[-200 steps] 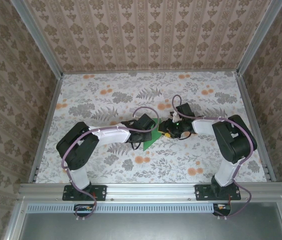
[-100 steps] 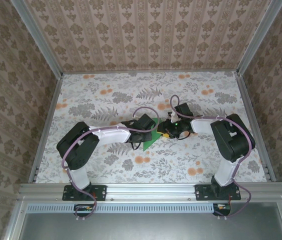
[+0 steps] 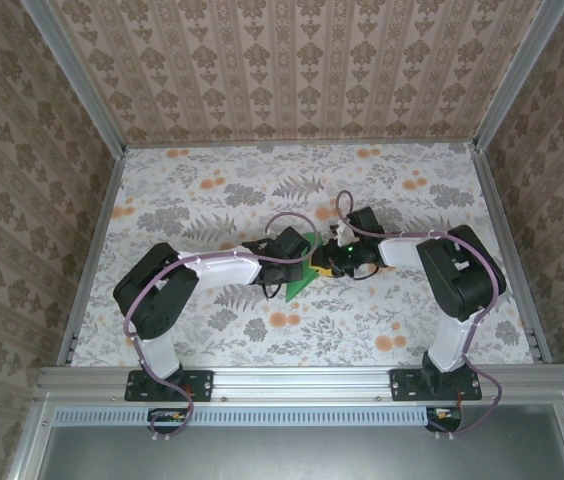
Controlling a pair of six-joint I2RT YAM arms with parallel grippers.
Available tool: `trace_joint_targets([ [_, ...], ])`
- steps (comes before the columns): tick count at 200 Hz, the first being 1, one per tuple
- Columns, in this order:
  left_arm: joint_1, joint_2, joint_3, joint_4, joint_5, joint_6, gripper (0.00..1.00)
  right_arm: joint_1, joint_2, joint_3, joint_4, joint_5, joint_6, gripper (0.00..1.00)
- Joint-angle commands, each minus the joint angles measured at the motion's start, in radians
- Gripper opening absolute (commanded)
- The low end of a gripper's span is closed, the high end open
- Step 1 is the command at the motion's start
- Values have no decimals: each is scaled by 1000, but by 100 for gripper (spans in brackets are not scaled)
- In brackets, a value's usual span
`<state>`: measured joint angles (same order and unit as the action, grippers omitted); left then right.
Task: Fold a paper plane with a square sheet of paper (pick it up from the middle)
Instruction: Fourth fold the wing at the center of the table.
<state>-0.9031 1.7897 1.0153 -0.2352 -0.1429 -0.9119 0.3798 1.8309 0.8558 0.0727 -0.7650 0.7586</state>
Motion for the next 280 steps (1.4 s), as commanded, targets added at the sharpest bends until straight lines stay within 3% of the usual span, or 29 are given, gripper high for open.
trace_joint_targets([
  [1, 9, 5, 12, -3, 0, 28, 6, 14, 32, 28, 15, -32, 1, 27],
  [34, 17, -26, 0, 4, 2, 42, 10, 12, 35, 37, 9, -6, 13, 15],
  [66, 44, -108, -33, -1, -4, 74, 22, 8, -22, 37, -43, 99, 14, 5],
  [98, 88, -222, -87, 13, -12, 120, 40, 5, -115, 86, -222, 231, -19, 0],
  [122, 113, -318, -150, 64, -40, 171, 63, 5, -178, 144, -409, 358, -23, 0],
  [159, 190, -389, -222, 209, 112, 284, 78, 5, -247, 215, -550, 482, 24, 0],
  [194, 197, -366, -256, 361, 225, 414, 93, 7, -237, 212, -533, 463, 158, 0],
  [237, 179, -291, -311, 597, 338, 502, 100, 45, -151, 251, -518, 425, 287, 0],
  [280, 73, -183, -275, 652, 303, 675, 99, 39, -121, 263, -538, 435, 324, 2],
])
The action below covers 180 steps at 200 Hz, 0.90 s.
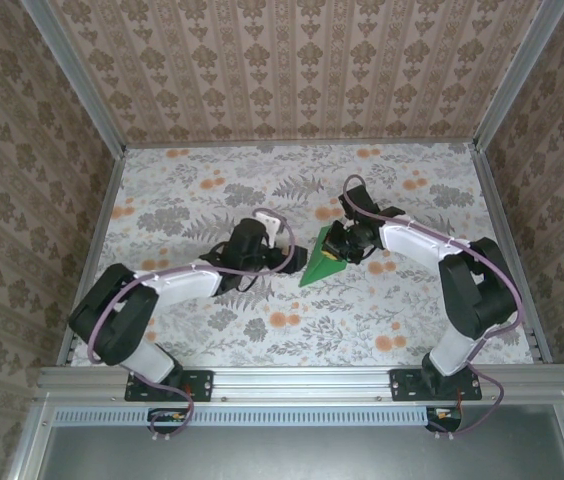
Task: Fold a paper plane with a square sheet of paper (pick it up from the middle)
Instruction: Fourth fold the wing at the center of the table.
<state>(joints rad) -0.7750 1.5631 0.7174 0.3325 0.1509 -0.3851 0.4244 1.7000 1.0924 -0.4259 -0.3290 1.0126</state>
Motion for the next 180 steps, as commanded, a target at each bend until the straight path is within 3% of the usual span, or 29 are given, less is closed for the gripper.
trace_joint_targets([
  [1, -60, 46, 23, 85, 5, 153, 98, -5, 10, 26, -41, -1, 70, 2],
  [25, -105, 95, 17, 157, -28, 222, 95, -20, 16, 33, -55, -15, 72, 4],
  [65, -107, 169, 3, 280, 13, 253, 80, -36, 33, 43, -67, -50, 68, 7],
  [118, -104, 268, 32, 343, 19, 310, 70, -39, 46, 47, -57, -78, 74, 7],
  [180, -102, 288, 31, 360, 5, 325, 50, -38, 47, 47, -56, -94, 73, 20],
])
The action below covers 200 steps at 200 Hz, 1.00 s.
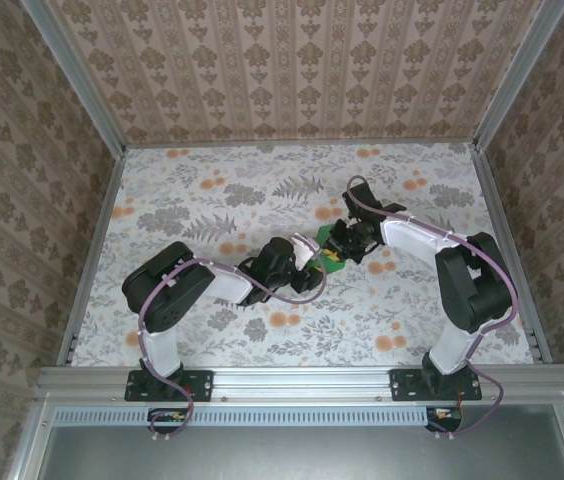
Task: Fold a paper plane with a square sheet of paper (pick it up from the middle)
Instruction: Fourth fold the wing at the center of the table.
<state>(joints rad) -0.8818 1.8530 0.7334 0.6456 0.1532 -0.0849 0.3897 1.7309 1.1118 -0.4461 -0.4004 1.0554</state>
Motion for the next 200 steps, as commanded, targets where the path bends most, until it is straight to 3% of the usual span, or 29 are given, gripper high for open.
trace_joint_targets([
  [1, 4, -2, 14, 46, 2, 25, 50, -3, 18, 28, -37, -22, 31, 20],
  [70, 7, -6, -2, 46, 12, 31, 29, -6, 19, 42, -63, -11, 15, 29],
  [105, 8, -2, 8, 26, 48, 21, 22, -28, 6, 61, -72, -17, -39, 39],
  [143, 35, 3, 31, -33, 148, -39, 19, -126, -82, 21, 33, -31, -245, 56],
  [200, 61, 5, 104, -192, 223, -209, 13, -193, -153, -164, 292, -221, -358, 60],
])
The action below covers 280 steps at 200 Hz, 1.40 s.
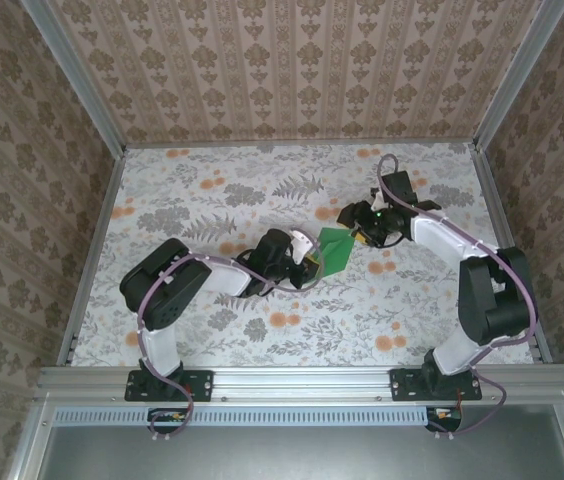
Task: Fold a paper plane with a square sheet of paper (pick it up from the middle)
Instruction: Fourth fold the wing at the center of the table.
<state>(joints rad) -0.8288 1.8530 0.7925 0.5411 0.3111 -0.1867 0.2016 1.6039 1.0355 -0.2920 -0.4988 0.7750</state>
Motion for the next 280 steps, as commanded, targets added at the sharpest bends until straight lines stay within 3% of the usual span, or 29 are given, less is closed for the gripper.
trace_joint_targets([
  [1, 9, 5, 46, -90, 67, -111, 13, -6, -28, -92, 142, -124, -78, 60],
  [72, 32, 5, 102, -205, 161, -293, 11, -7, -38, -249, 262, -188, -108, 60],
  [135, 51, 27, 51, -58, 193, -439, 11, -6, 46, -245, 315, -228, -62, 55],
  [280, 51, 74, 21, 52, 193, -523, 12, 29, 186, -154, 266, -196, -49, 55],
])
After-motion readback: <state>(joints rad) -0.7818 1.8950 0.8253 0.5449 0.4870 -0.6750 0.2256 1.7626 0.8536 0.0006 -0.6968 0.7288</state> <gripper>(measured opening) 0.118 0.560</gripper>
